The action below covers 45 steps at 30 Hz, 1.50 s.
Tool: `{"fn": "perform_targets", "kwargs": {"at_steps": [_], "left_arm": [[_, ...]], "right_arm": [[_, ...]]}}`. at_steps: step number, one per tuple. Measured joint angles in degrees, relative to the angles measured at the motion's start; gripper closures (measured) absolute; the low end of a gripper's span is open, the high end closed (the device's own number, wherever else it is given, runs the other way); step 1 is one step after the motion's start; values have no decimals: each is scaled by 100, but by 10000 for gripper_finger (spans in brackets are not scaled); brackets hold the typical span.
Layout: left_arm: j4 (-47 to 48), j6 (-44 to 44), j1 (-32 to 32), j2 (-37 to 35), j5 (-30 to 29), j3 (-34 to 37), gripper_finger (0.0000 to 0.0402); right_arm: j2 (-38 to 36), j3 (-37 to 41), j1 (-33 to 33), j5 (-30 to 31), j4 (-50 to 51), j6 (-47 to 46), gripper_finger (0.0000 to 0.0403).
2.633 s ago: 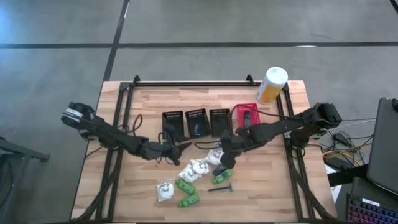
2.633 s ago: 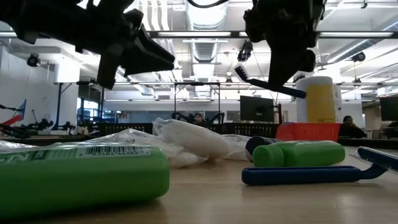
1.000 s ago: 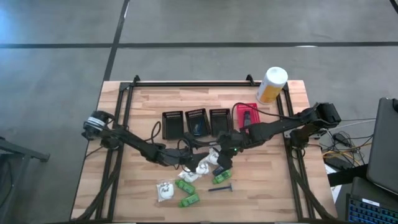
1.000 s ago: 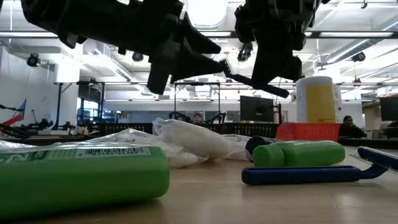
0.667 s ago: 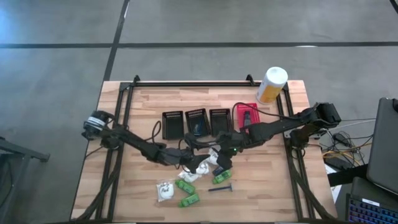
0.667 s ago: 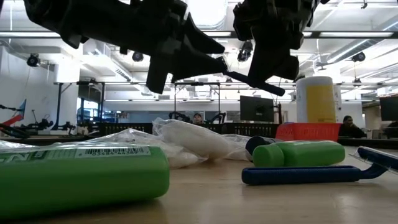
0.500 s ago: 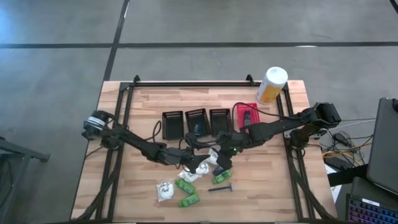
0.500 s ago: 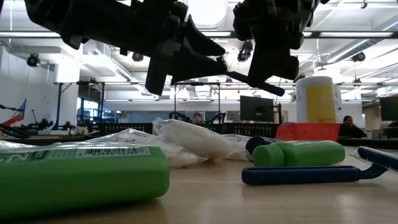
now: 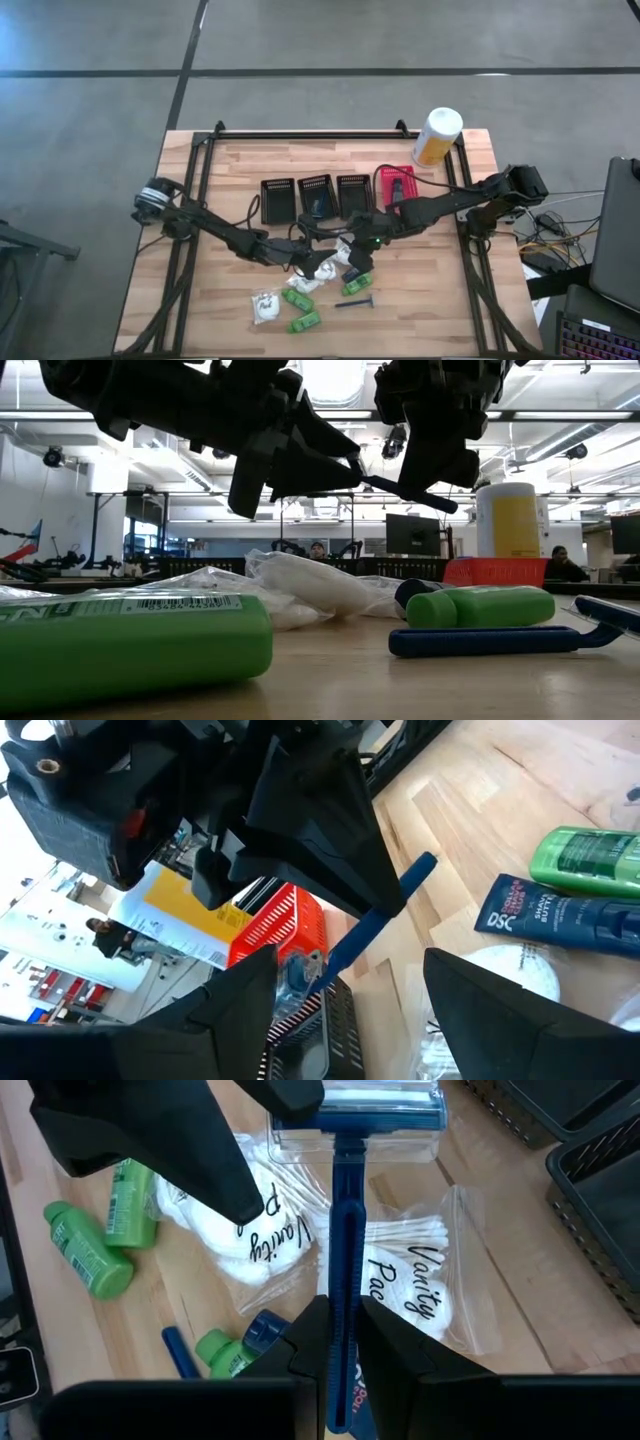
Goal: Pick & Place Travel size toiletries
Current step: Put the right blue razor into the middle black bin
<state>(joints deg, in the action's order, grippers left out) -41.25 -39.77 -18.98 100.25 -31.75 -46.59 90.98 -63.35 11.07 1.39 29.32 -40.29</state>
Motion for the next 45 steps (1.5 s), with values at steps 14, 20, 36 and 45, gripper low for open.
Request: {"fn": "perform_targets", "kwargs": {"at_steps": [14, 20, 36, 45], "left_arm": [[-52, -406, -2, 0, -685, -30, 147], [95, -293, -30, 0, -1183, 69, 147], [3, 2163, -129, -892, -1116, 1458, 147], [-135, 3910, 850, -1463, 2324, 1506, 147]], "right_arm": [[0, 7, 0, 5, 71, 5, 365], [0, 17, 0, 6, 94, -58, 365], [-2, 22, -75, 162, -22, -258, 364], [-2, 26, -74, 483, -903, 292, 364]]}}
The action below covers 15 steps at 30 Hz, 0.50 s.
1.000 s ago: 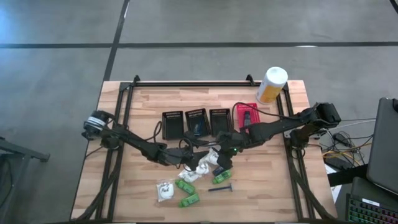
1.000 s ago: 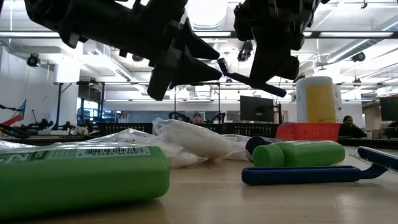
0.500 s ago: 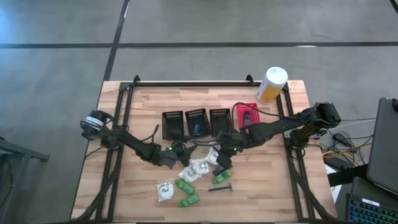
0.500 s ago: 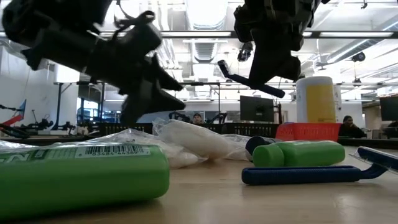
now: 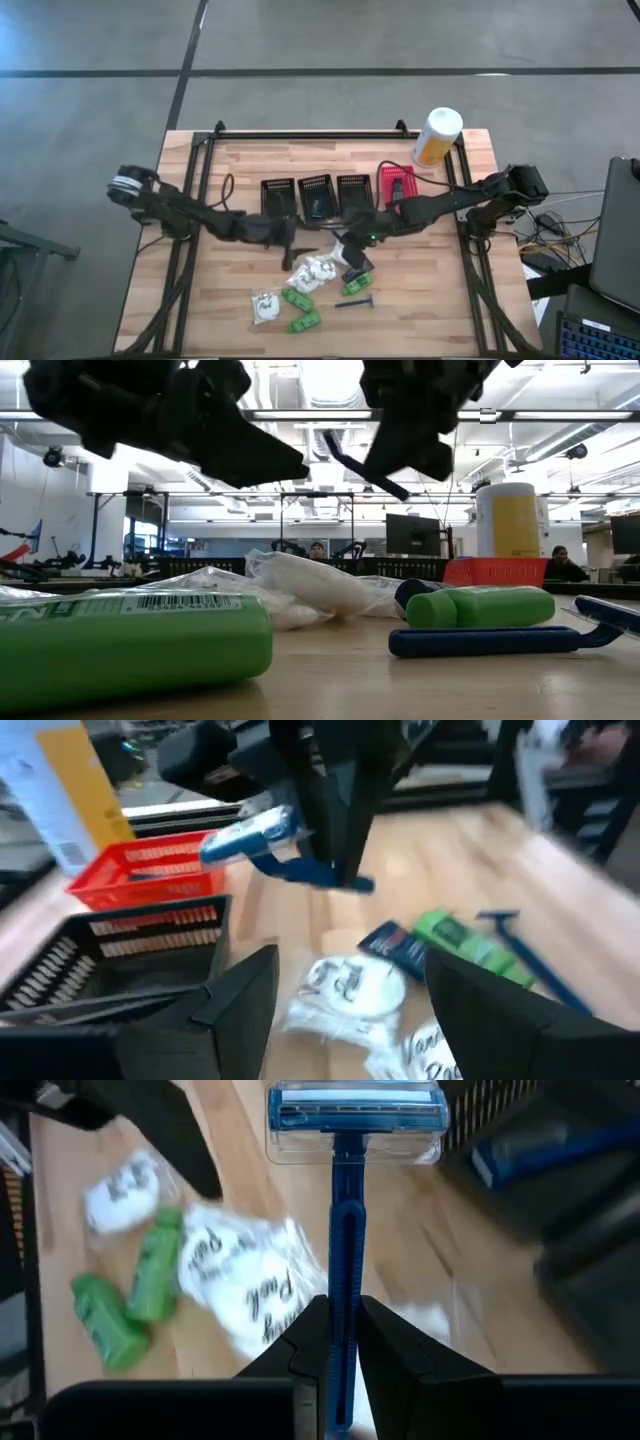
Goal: Pick & Place Travel size toiletries
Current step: Put the right blue razor into the middle black bin
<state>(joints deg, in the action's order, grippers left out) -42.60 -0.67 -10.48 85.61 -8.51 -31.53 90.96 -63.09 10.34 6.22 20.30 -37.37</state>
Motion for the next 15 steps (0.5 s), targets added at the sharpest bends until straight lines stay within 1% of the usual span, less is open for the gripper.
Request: {"fn": "perform_targets", "kwargs": {"at_steps": [2, 7, 9, 15], "left_arm": [[-85, 152, 148, -12, 196, 0, 147], [-348, 267, 232, -3, 432, 0, 147], [-409, 266, 227, -6, 450, 1, 147], [-679, 222, 246, -3, 430, 13, 147]], "right_arm": [[0, 0, -1, 80, -208, 147, 364], [0, 0, 1, 612, -781, 525, 364], [0, 0, -1, 777, -1046, 673, 364], [0, 0, 34, 1012, -1742, 1113, 364]]}}
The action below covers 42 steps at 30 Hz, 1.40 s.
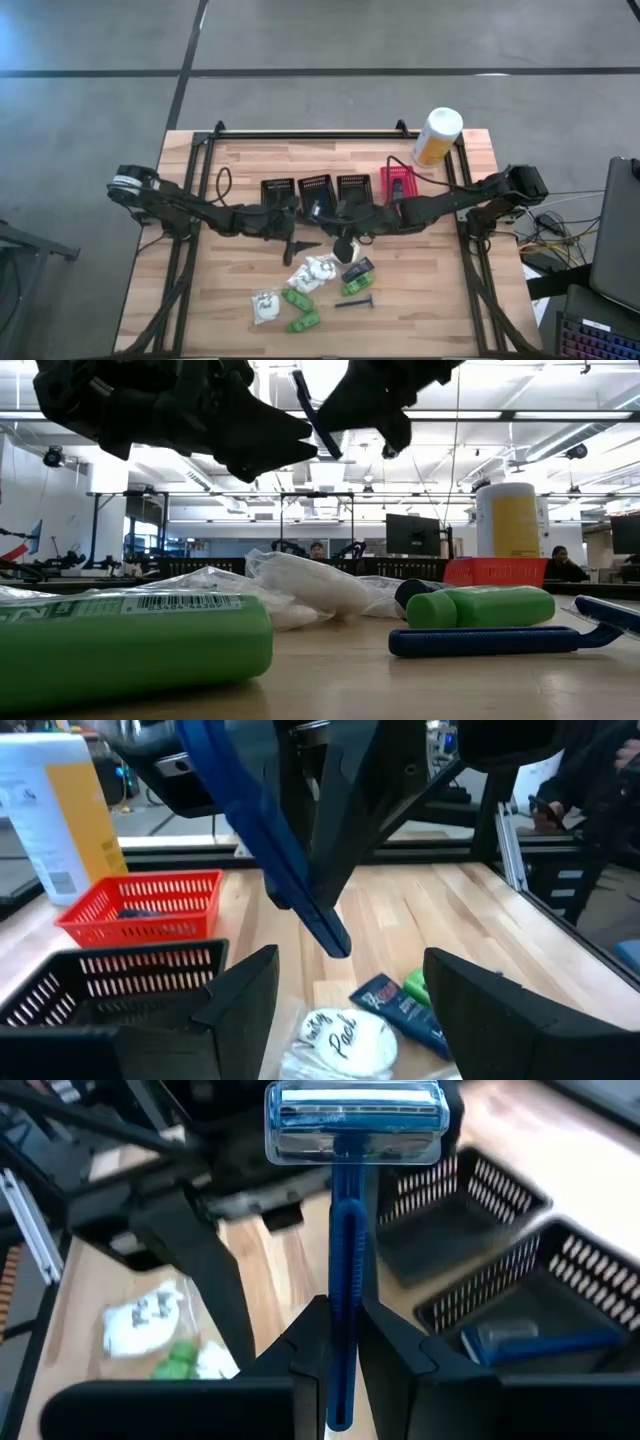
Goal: Pick & Place Travel size toiletries
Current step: Put the right blue razor into the middle black bin
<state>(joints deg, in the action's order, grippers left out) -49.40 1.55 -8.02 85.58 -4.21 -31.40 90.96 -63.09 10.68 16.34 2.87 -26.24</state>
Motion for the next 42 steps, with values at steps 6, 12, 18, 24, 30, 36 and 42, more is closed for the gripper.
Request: {"fn": "perform_targets", "kwargs": {"at_steps": [6, 12, 18, 24, 30, 36, 42], "left_arm": [[-460, -116, 10, -24, 5, 83, 147], [-701, -70, 16, -31, 175, 92, 147], [-765, -14, 16, -31, 184, 23, 147], [-755, -13, 37, -31, 338, -78, 148], [-660, -3, 44, -31, 354, -78, 152], [-668, -47, 44, -31, 356, -115, 212], [-673, -158, 44, -31, 354, -137, 284]], "right_arm": [[-2, 0, 65, 173, -477, 465, 364], [-4, 31, 142, 184, -711, 985, 364], [-4, 67, 186, 179, -824, 1196, 364], [2, 70, 201, 179, -1084, 1407, 364], [4, 73, 208, 169, -1139, 1476, 364], [7, 87, 212, 163, -1132, 1458, 364], [7, 96, 212, 146, -1125, 1441, 364]]}}
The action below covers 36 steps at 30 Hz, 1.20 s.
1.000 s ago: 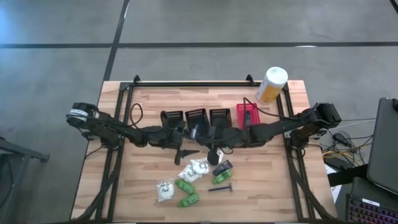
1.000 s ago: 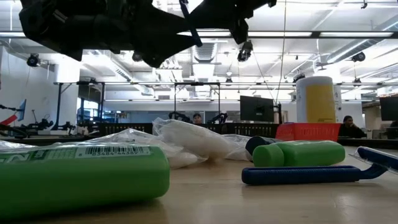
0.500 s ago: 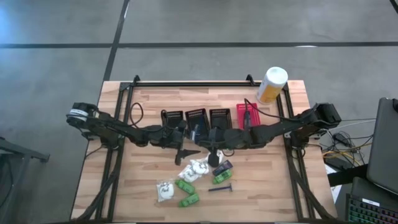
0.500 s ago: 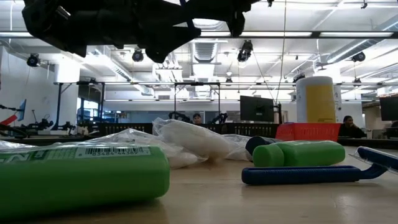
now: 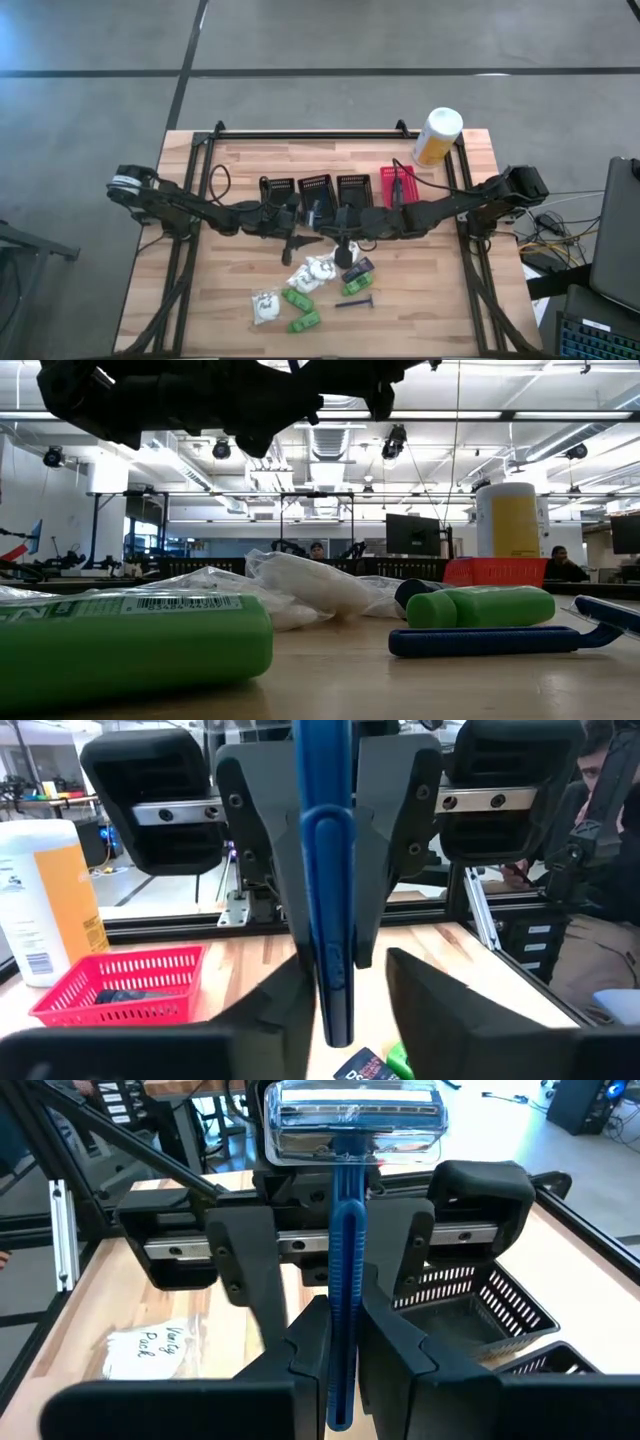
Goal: Pick & Place Travel size toiletries
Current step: Put the right blue razor into the middle black bin
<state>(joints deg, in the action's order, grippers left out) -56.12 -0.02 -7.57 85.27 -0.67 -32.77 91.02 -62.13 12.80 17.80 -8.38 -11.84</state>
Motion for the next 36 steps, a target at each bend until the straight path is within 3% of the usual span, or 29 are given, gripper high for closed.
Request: {"fn": "perform_targets", "kwargs": {"at_steps": [7, 19, 30, 36], "left_arm": [[71, -97, 2, -2, -45, 2, 364], [169, -108, 50, -2, -163, 4, 368], [315, 108, 420, -4, -120, 7, 368], [448, 1065, 944, -4, 19, 15, 368]], "right_arm": [[4, 2, 0, -35, 11, 9, 364], [7, 2, -4, -127, 59, -81, 355], [-13, 2, -20, -71, 125, -181, 244], [-177, -8, -3, 425, 461, -661, 186]]}}
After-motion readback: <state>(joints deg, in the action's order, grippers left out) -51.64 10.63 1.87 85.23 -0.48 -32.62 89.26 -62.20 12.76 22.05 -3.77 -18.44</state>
